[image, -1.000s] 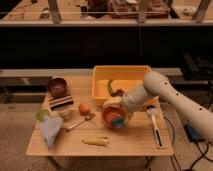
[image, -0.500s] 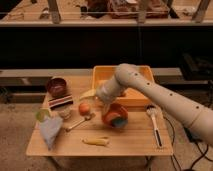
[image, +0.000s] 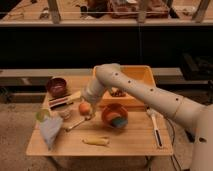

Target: Wipe table surface with towel

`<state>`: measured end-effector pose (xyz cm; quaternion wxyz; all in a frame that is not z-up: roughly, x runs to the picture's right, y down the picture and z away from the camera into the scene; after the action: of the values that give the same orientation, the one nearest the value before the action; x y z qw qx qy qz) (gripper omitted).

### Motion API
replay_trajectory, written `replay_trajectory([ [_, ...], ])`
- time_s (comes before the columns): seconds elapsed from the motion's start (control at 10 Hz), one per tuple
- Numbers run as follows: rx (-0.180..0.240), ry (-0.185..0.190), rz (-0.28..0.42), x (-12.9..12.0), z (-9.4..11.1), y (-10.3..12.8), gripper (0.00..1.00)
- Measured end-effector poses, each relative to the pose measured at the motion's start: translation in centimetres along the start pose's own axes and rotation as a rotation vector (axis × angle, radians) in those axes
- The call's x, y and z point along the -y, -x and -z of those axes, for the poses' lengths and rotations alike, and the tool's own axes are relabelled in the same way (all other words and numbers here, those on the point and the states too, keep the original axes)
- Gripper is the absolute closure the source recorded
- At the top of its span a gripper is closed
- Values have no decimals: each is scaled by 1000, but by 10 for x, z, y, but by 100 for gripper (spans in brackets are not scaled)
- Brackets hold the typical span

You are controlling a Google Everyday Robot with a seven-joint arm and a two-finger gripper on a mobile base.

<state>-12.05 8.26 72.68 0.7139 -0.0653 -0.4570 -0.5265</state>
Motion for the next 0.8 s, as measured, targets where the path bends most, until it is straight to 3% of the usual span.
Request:
replay_trajectory([
  [0.2, -3, -2, 9, 3, -2, 2, 20],
  [0.4, -49, -14, 27, 11, -8, 8, 20],
  [0.8, -82, -19, 73, 71, -63, 19, 20],
])
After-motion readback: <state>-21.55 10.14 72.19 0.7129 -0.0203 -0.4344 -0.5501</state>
